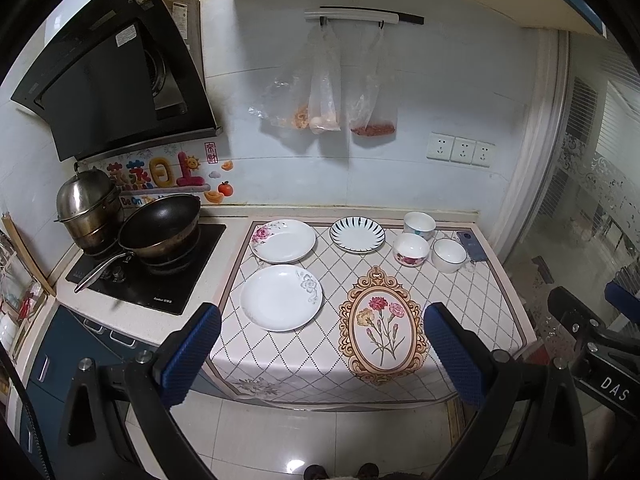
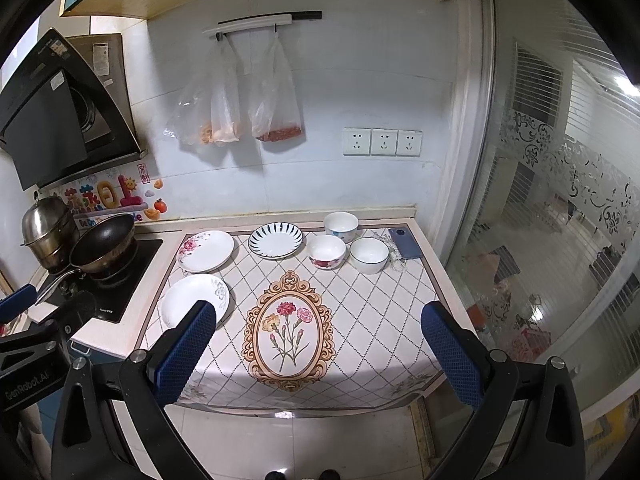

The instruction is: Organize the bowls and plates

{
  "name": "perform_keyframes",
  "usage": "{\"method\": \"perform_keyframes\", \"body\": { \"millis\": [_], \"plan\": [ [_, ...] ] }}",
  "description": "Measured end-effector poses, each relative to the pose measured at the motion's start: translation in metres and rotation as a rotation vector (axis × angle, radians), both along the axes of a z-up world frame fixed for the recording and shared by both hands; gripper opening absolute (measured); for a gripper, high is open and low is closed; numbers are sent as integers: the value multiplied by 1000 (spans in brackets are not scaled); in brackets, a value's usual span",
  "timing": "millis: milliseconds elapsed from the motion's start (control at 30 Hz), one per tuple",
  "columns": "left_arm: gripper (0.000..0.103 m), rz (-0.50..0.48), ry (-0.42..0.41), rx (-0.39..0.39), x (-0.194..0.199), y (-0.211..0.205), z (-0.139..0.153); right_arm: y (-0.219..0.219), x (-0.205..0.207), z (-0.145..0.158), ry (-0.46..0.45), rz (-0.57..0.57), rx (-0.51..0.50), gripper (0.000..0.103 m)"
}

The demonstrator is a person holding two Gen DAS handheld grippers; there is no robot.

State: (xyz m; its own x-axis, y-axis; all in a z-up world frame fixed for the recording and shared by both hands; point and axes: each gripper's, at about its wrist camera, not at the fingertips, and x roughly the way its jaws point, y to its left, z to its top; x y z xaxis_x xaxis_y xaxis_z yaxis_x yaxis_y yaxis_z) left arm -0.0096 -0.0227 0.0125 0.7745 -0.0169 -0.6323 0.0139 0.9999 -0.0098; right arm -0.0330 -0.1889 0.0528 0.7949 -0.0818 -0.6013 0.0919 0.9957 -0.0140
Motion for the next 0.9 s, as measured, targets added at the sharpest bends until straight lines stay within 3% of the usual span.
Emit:
{"method": "perform_keyframes", "body": {
  "millis": [900],
  "plan": [
    [103,1,-15,-5,-1,-15,1,-8,1,-1,-10,7,10,103]
  ]
}}
